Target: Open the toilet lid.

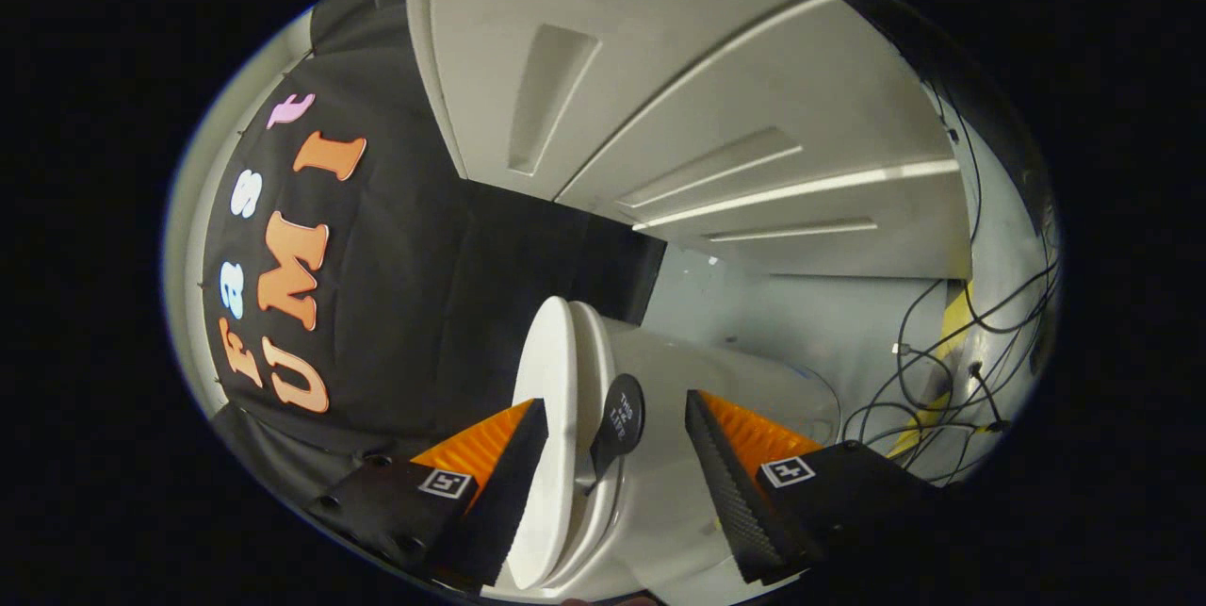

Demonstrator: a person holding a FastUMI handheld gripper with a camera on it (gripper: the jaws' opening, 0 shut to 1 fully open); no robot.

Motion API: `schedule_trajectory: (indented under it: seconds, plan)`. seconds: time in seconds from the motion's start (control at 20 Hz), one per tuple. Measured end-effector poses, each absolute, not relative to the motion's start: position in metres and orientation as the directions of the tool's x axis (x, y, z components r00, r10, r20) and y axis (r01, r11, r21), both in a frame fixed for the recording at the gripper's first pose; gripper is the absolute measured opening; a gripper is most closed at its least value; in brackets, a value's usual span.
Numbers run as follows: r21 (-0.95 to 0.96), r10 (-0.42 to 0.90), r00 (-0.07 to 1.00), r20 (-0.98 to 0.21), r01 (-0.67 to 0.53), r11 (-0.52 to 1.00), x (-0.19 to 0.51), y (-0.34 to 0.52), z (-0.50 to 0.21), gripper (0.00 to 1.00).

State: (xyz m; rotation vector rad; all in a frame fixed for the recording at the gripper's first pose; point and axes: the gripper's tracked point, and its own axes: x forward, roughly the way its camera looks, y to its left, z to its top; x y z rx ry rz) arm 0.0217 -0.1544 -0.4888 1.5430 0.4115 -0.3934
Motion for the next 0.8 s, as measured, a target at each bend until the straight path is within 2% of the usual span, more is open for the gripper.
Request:
schedule_trajectory:
  seconds: [0.2, 0.5, 0.55, 0.65, 0.8]
  plan:
    - [0.896, 0.027, 0.896, -0.444, 0.444, -0.014, 0.032, -0.152, -0.491, 0.92]
    - [0.906, 0.004, 0.906, -0.423, 0.423, -0.003, 0.043, -0.158, -0.486, 0.46]
    - [0.915, -0.004, 0.916, -0.402, 0.402, -0.018, 0.044, -0.159, -0.484, 0.46]
    - [0.919, -0.008, 0.919, -0.394, 0.394, -0.026, 0.044, -0.159, -0.485, 0.36]
    - [0.917, -0.008, 0.917, -0.4, 0.4, -0.002, 0.044, -0.16, -0.486, 0.36]
